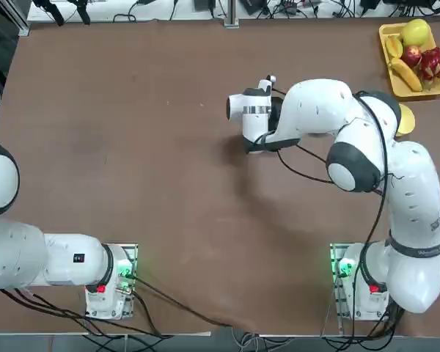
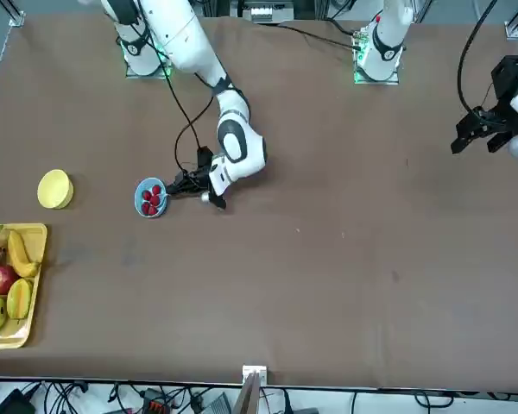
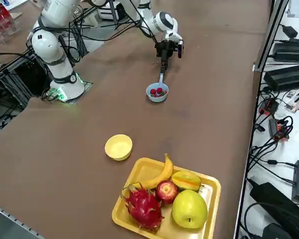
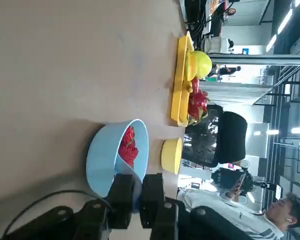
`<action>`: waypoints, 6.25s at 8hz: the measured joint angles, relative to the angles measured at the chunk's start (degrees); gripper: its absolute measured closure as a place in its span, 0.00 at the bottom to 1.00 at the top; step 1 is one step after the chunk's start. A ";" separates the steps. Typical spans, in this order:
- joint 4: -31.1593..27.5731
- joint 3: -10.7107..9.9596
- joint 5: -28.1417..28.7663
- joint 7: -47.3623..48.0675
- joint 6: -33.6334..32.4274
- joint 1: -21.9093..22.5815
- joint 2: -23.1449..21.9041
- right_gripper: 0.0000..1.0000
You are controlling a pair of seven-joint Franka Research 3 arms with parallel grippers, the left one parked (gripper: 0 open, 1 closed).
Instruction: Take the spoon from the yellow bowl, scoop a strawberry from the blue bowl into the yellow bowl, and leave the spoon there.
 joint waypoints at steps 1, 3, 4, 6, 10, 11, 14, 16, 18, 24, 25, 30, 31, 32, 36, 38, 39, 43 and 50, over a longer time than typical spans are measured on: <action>0.02 -0.06 -0.28 0.10 -0.30 0.36 0.36 0.89; 0.21 -0.24 -0.95 0.52 -0.91 0.84 1.13 0.89; 0.43 -0.26 -1.30 0.57 -1.92 0.87 1.21 0.89; 0.92 -0.31 -1.69 0.57 -4.09 0.88 1.43 0.89; 1.73 -0.31 -1.93 0.58 -6.74 1.19 1.79 0.89; 1.80 -0.34 -1.96 0.57 -7.62 1.39 1.80 0.89; 2.57 -1.95 -3.26 0.60 -12.07 1.59 1.82 0.89; 3.12 -3.40 -3.35 0.31 -13.53 0.69 1.69 0.89; 3.34 -3.75 -3.36 -1.82 -13.97 -2.46 0.00 0.89; -14.42 -3.98 -9.21 -4.68 -0.09 -19.67 -14.96 0.89; -18.38 -3.97 -9.97 -5.86 2.73 -22.46 -17.65 0.89; -26.13 -3.82 -10.48 -16.86 10.86 -31.30 -21.47 0.89; -26.47 -3.81 -10.50 -19.96 11.21 -32.52 -21.45 0.89; -26.67 -3.81 -10.51 -23.00 11.40 -33.47 -21.28 0.89; -25.80 -3.45 -10.53 -31.80 12.13 -34.32 -18.44 0.89; -24.21 -2.95 -10.52 -35.99 12.14 -34.33 -17.29 0.89; -23.57 -2.92 -10.52 -37.77 12.14 -34.33 -17.07 0.89; -21.36 -2.88 -7.37 -35.97 12.12 -34.35 -15.55 0.89; -18.35 -3.22 -7.11 -21.00 13.52 -37.05 -10.53 0.89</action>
